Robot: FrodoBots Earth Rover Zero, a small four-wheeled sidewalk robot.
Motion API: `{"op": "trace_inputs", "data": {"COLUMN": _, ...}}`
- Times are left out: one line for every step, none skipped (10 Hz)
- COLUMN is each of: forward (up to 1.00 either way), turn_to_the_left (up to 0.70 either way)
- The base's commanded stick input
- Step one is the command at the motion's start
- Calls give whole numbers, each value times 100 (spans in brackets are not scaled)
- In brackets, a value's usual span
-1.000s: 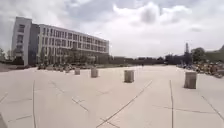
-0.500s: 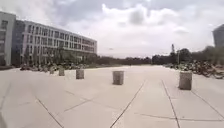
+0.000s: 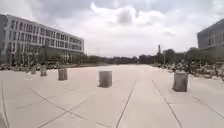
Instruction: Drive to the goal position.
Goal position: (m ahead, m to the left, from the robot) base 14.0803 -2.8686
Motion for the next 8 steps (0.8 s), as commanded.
{"op": "trace_inputs", "data": {"forward": 100, "turn_to_the_left": -38}}
{"op": "trace_inputs", "data": {"forward": 100, "turn_to_the_left": -38}}
{"op": "trace_inputs", "data": {"forward": 100, "turn_to_the_left": -38}}
{"op": "trace_inputs", "data": {"forward": 100, "turn_to_the_left": -26}}
{"op": "trace_inputs", "data": {"forward": 100, "turn_to_the_left": -18}}
{"op": "trace_inputs", "data": {"forward": 100, "turn_to_the_left": -13}}
{"op": "trace_inputs", "data": {"forward": 100, "turn_to_the_left": 0}}
{"op": "trace_inputs", "data": {"forward": 100, "turn_to_the_left": 0}}
